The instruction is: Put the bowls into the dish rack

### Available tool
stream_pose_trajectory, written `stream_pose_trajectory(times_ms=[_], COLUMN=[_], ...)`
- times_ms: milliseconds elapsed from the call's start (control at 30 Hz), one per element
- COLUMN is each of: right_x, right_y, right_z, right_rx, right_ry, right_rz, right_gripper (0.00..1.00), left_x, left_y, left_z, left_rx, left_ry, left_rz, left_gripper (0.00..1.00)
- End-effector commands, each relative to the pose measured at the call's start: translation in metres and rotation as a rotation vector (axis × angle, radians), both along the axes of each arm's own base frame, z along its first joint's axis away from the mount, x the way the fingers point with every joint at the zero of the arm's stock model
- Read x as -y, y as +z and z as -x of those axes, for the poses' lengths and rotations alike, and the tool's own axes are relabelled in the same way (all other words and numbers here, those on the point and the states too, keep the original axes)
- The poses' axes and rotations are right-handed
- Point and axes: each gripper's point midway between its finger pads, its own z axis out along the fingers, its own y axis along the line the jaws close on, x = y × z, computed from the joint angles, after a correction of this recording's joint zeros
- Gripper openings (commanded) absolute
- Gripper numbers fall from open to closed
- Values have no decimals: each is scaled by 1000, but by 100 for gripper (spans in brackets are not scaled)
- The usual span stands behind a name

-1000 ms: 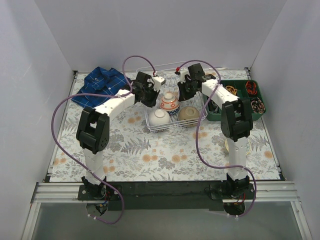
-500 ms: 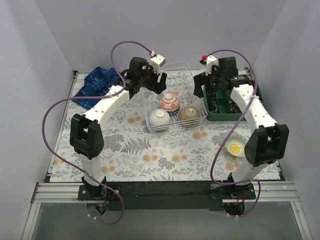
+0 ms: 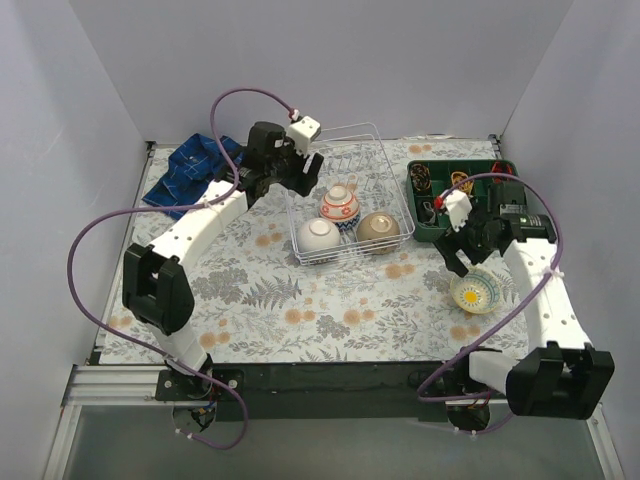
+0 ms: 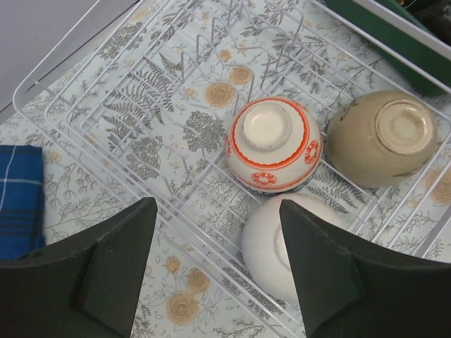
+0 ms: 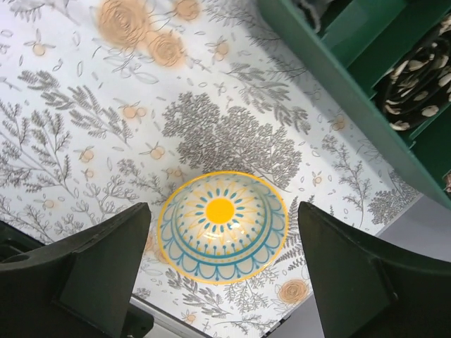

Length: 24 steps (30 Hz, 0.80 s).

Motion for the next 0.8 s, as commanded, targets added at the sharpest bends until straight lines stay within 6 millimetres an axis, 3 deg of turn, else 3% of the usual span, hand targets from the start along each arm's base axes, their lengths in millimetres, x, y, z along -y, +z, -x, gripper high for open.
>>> stream_pose_trajectory(times_ms=[0,200,367,667,767], right_x=[2,-8,-12,4,9], right_y=[-19,-45,-61,-91,-92], right_z=[34,55,63,80,77], right_rx=[-81,-200,-285,-389,-370], right_ry=[89,129,103,38,25], right_rz=[58,67,81,222,248], right_gripper=[92,89,88,80,75], left_x=[-22,-32,-40,-50,-51], left_y=[17,7,14,16,16], left_z=[7,20,31,49,54], left_rx=[66,44,59,73,70], left_ry=[61,78,94,90,86], left_rz=[-40,-54,-47,-48,-44], left_gripper=[71,71,71,72,72])
